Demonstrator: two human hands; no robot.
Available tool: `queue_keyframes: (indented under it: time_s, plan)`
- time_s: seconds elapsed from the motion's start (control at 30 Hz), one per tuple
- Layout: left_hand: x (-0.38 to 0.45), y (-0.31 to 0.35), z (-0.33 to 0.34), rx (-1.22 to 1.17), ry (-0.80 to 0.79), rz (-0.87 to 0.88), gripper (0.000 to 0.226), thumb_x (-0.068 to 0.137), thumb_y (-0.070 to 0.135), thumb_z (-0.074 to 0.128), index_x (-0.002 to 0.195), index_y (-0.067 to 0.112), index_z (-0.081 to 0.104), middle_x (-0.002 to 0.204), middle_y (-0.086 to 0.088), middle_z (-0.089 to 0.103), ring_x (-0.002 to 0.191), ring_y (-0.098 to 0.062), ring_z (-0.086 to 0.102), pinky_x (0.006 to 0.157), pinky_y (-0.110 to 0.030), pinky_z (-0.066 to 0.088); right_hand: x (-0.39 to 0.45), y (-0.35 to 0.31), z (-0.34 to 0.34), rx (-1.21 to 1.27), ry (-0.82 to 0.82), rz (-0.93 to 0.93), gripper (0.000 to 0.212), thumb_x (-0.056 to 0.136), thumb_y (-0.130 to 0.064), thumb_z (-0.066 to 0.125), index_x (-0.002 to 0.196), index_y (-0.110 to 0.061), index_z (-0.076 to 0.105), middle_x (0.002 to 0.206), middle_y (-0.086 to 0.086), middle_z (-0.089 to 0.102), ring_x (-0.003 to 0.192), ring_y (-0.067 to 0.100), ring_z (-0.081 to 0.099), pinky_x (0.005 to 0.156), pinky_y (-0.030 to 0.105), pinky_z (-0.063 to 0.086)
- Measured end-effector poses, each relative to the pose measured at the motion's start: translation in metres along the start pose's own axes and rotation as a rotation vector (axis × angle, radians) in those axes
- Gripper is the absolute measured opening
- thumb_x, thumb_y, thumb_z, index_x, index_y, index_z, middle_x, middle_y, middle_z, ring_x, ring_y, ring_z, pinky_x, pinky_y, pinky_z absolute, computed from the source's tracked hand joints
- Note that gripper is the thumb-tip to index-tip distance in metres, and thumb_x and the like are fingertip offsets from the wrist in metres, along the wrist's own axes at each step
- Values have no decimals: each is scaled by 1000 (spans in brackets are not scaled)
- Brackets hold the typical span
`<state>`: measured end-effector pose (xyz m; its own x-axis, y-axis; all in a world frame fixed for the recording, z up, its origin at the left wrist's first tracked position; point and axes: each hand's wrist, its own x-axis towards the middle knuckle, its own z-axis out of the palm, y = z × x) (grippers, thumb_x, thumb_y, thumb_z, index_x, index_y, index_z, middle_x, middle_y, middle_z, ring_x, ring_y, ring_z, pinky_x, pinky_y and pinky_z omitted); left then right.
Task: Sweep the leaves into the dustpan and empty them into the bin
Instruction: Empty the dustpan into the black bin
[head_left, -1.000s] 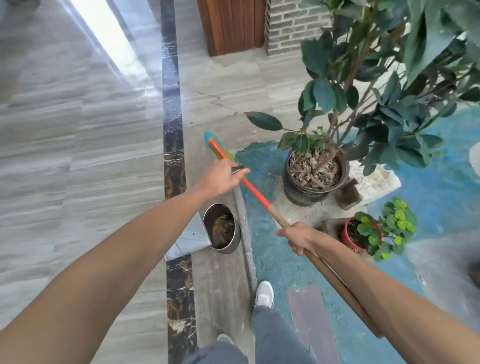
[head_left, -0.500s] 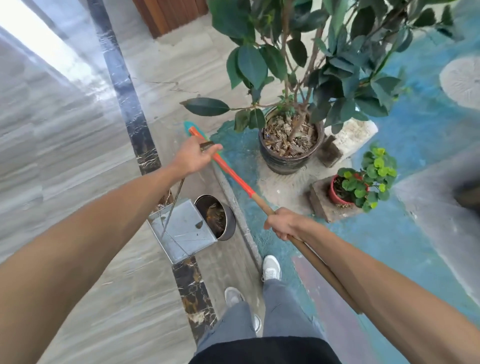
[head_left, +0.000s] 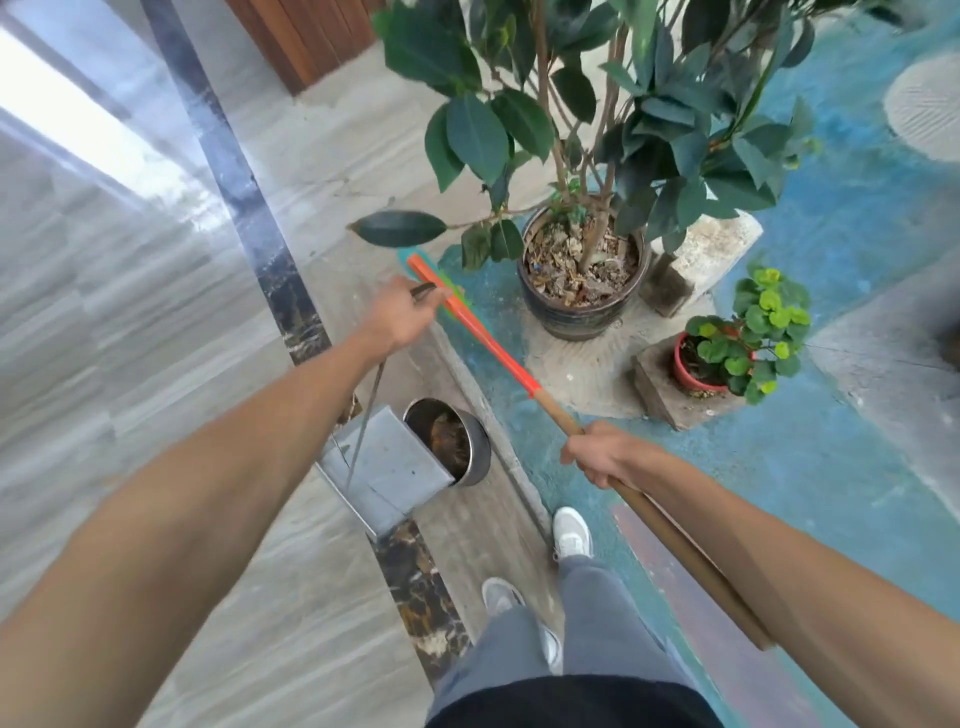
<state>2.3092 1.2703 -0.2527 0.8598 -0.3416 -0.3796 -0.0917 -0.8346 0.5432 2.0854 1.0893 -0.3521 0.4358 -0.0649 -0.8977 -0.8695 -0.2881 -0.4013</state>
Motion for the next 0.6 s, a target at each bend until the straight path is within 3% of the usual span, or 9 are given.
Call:
queue_keyframes:
  time_s: [0.17,0.3,0.47,0.6]
  plan:
    - [0,19,-16,2,-14,74,38,96,26,59,61,16,47,54,6,42,40,0,43,42,-10,30,0,-1,-2,2,28,14,18,82,-16,60,70,-7,49,47,8,44,36,18,39,42,23,31]
    - [0,17,-14,-21,9,70,41,94,38,60,61,16,51,54,1,44,46,-8,40,42,-15,28,-1,-7,0,21,21,32,14,81,-15,58,76,-6,48,47,7,42,36,18,37,41,24,30]
    - [-2,-6,8,-48,11,-43,32,94,36,60,71,14,57,64,-2,53,53,-8,45,55,-28,33,-6,-18,10,68,14,-3,16,83,-13,57,72,-8,46,46,8,42,36,18,36,41,22,30]
    - [3,-10,-21,-72,52,-65,44,91,42,62,58,16,49,55,0,41,48,-13,37,53,-30,30,-6,-15,5,10,24,-24,19,81,-16,59,71,-7,47,48,10,43,36,19,38,40,23,31]
